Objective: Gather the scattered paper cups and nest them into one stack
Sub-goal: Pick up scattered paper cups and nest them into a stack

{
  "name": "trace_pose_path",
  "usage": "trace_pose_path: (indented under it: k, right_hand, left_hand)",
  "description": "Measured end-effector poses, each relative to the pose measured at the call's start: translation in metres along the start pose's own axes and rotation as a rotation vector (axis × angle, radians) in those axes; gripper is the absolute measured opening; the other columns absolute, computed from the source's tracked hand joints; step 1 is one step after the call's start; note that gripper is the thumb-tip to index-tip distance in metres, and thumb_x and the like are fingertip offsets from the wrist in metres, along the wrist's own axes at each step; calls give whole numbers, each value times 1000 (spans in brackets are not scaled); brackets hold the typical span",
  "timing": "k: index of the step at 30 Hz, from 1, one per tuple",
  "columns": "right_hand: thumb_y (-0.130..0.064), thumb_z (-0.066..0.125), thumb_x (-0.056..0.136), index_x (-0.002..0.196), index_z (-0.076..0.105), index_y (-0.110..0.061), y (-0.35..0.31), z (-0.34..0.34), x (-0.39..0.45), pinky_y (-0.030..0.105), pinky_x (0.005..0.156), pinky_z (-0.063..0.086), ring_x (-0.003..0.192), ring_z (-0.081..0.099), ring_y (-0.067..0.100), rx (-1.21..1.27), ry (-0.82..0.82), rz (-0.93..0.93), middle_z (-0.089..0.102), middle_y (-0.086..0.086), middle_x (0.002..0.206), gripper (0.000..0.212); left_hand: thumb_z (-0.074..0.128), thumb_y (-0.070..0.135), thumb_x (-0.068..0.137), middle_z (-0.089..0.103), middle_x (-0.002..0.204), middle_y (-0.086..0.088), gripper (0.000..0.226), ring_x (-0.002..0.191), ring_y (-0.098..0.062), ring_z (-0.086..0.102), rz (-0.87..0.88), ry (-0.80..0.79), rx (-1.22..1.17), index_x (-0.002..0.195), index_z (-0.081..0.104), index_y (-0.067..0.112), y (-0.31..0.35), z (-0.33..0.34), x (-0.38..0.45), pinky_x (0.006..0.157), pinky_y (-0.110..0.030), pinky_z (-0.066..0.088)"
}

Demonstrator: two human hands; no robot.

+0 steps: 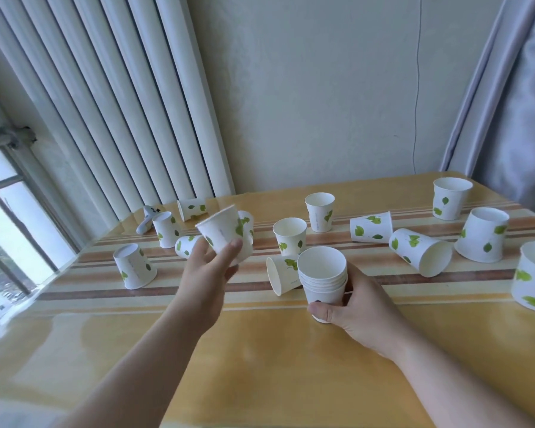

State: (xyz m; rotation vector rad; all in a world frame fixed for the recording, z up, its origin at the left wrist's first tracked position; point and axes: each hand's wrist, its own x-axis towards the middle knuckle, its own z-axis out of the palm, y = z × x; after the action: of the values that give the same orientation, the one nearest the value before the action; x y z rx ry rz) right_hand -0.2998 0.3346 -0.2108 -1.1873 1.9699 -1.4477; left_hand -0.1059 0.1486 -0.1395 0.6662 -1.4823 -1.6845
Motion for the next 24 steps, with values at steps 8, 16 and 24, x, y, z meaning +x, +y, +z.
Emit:
trace_pose_path:
  k: [8, 16, 24]
  right_hand:
    - [-45, 98, 71, 131, 59, -49, -4, 0, -3, 24, 83, 55, 100, 71, -6, -7, 11, -25, 74, -35, 112, 72]
    - [-47, 94, 70, 130, 59, -52, -2, -1, -2, 30, 85, 60, 97, 71, -3, -17, -5, -13, 78, -25, 109, 69]
    - [-58, 94, 67, 124, 60, -50, -1, 0, -1, 35, 88, 62, 103, 71, -1, -11, 6, -19, 76, -26, 114, 67]
  left_hand:
    - [89, 26, 81, 81, 124, -14, 56, 123, -34, 74, 116, -277, 257, 130, 71, 10, 5, 73, -10, 109, -51, 59]
    - [95, 37, 70, 79, 120, 10, 67, 115, -7, 73, 11, -268, 407, 130, 67, 36, -17, 76, -24, 88, -25, 60]
    - [87, 92, 38, 53, 145, 26, 118, 134, -6, 46, 209, -265, 748, 143, 53, 50, -31, 37, -14, 103, -22, 44]
